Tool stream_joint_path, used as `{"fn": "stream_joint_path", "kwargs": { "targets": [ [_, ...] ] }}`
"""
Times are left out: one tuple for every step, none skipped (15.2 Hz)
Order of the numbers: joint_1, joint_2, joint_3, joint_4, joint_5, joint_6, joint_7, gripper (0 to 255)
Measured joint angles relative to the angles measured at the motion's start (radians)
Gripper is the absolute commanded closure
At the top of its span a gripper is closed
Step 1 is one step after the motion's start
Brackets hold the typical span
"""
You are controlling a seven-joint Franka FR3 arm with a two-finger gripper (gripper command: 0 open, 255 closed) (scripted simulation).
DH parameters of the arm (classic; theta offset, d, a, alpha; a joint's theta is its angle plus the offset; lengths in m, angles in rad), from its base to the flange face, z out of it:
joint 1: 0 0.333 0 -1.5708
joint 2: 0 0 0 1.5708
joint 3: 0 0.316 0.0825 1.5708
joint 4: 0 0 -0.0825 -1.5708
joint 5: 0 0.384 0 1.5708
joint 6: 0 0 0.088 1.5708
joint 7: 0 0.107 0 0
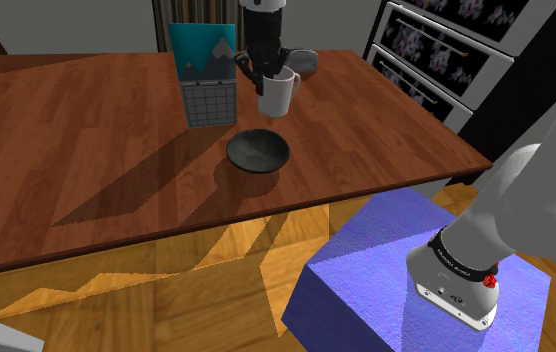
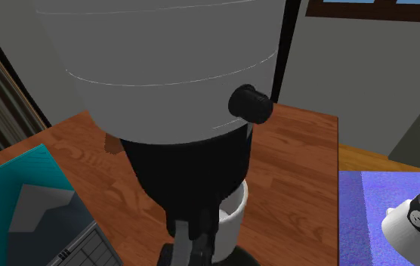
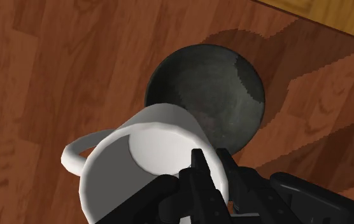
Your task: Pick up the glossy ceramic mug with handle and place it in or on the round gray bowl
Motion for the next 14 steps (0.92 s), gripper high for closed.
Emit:
{"fn": "stream_joint_path", "kwargs": {
  "targets": [
    [0.013,-0.004,0.011,-0.001,0.001,-0.003,0.024,255],
    [0.026,-0.017,0.022,-0.015,0.004,-0.003,0.047,255],
    [0.035,-0.016,0.031,-0.012,0.005,-0.006,0.064,255],
    [0.038,-0.020,0.034,-0.021,0.005,0.000,0.071,255],
    [0.040,-0.021,0.035,-0.032,0.006,0.009,0.074,255],
    [0.041,-0.021,0.036,-0.043,0.006,0.020,0.077,255],
    [0.041,-0.019,0.036,-0.054,0.005,0.033,0.078,255],
    [0.041,-0.015,0.036,-0.061,0.004,0.044,0.078,255],
    [0.041,-0.013,0.036,-0.070,0.004,0.055,0.078,255],
    [0.041,-0.013,0.036,-0.084,0.004,0.068,0.080,255],
    [0.042,-0.014,0.037,-0.099,0.004,0.083,0.081,255],
    [0.041,-0.006,0.036,-0.105,0.002,0.096,0.081,255],
    [0.041,-0.001,0.035,-0.113,0.000,0.110,0.081,255],
    [0.042,0.004,0.036,-0.122,-0.001,0.123,0.084,255]
  ]
}}
